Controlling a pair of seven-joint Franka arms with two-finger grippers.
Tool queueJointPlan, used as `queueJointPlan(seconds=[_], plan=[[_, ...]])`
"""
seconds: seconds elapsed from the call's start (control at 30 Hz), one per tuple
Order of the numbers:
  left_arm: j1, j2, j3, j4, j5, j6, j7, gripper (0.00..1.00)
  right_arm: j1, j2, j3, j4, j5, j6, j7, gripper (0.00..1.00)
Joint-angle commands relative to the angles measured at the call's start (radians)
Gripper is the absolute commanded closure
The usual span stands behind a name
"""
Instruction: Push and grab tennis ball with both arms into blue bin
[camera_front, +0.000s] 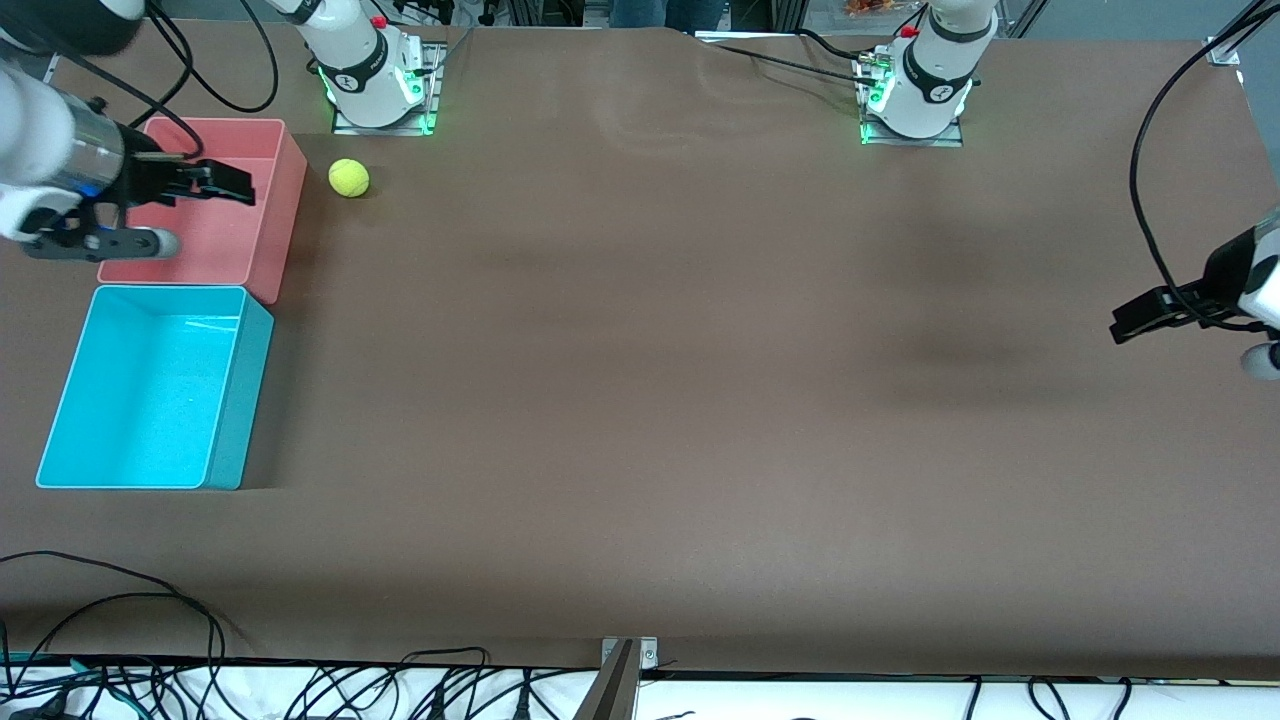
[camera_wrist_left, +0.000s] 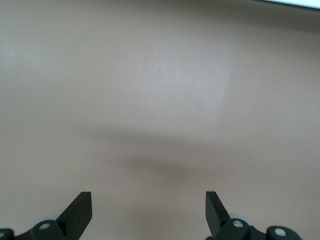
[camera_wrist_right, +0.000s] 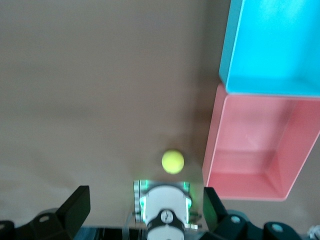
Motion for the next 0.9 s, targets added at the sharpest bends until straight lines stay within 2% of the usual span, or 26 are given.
queueJointPlan(seconds=[0.0, 0.23, 0.37, 0.57, 0.6, 0.67, 0.87], plan=[[0.003, -0.003, 0.004, 0.039, -0.022, -0.02, 0.033, 0.0, 0.001, -0.007, -0.004, -0.096, 0.0, -0.009, -0.014, 0.0], [0.006, -0.04, 0.004, 0.016, -0.031, -0.023, 0.035, 0.0, 0.004, -0.006, 0.0, -0.242, -0.007, 0.056, -0.014, 0.0], [0.011, -0.038, 0.012, 0.016, -0.074, -0.023, 0.035, 0.0, 0.006, -0.014, 0.002, -0.365, -0.009, 0.148, -0.014, 0.0], [-0.015, -0.041, 0.032, 0.017, -0.076, -0.037, 0.021, 0.0, 0.006, -0.007, 0.002, -0.517, -0.013, 0.266, -0.014, 0.0], [-0.037, -0.043, 0.056, 0.019, -0.079, -0.037, 0.023, 0.0, 0.006, -0.009, 0.002, -0.538, -0.013, 0.284, -0.014, 0.0], [-0.112, -0.052, 0.153, 0.022, -0.102, -0.042, 0.023, 0.0, 0.006, -0.007, 0.002, -0.578, -0.016, 0.316, -0.014, 0.0], [-0.392, -0.076, 0.502, 0.028, -0.259, -0.036, 0.033, 0.0, 0.006, -0.004, 0.002, -0.65, -0.047, 0.363, -0.014, 0.0]])
